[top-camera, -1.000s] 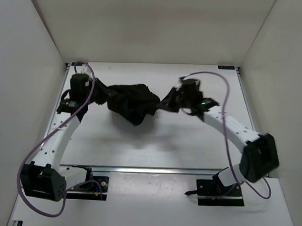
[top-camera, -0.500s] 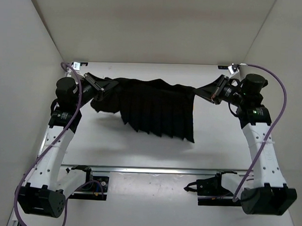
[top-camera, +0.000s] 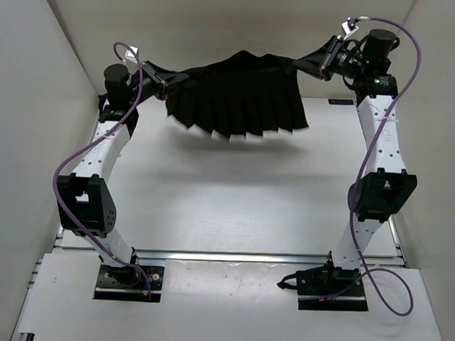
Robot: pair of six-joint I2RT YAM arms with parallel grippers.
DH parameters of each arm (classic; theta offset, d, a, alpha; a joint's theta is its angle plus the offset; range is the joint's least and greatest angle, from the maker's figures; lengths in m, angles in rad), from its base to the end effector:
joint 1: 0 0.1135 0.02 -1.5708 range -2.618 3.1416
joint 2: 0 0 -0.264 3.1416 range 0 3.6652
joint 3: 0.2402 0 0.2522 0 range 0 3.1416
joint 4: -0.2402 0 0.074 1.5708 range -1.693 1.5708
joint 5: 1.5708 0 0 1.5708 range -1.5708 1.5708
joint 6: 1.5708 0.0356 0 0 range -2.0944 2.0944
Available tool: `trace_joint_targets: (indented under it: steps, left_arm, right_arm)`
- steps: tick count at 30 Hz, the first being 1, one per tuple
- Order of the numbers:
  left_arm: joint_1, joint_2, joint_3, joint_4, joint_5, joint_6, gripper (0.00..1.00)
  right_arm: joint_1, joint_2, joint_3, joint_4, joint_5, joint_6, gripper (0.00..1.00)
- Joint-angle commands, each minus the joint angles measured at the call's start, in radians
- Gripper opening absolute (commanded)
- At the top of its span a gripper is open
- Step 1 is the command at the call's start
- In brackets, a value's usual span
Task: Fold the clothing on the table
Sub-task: Flatten the skirt out, then fold the skirt
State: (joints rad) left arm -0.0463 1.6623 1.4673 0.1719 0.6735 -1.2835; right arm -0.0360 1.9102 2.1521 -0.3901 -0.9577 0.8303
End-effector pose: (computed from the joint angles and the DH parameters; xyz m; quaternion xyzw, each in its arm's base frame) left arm 0.3964 -0.0406 0.3854 -0.2033 0.6839 -0.5930 0.3733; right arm 0.4256 0.0138 0.4654 0.0092 0.7365 0.5460 0.3993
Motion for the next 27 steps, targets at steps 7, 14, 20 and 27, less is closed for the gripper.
trace_joint_targets:
  steps: [7,14,20,27]
  left_arm:
    - [-0.01,-0.176,-0.416,0.282,0.11,-0.074,0.04]
    - [-0.04,-0.426,-0.978,-0.123,0.059,0.201,0.45]
    - [-0.089,-0.576,-0.995,-0.517,-0.144,0.461,0.54]
    - [-0.226,-0.57,-0.93,-0.71,-0.408,0.605,0.55]
  right_arm:
    - [-0.018,-0.31,-0.692,0.169,0.0,-0.076,0.0]
    - [0.06,-0.604,-1.381,0.181,0.193,-0.163,0.03]
    - [0.14,-0.755,-1.589,0.134,0.321,-0.162,0.46]
    - [0.242,-0.852,-1.661,-0.004,0.569,-0.157,0.5]
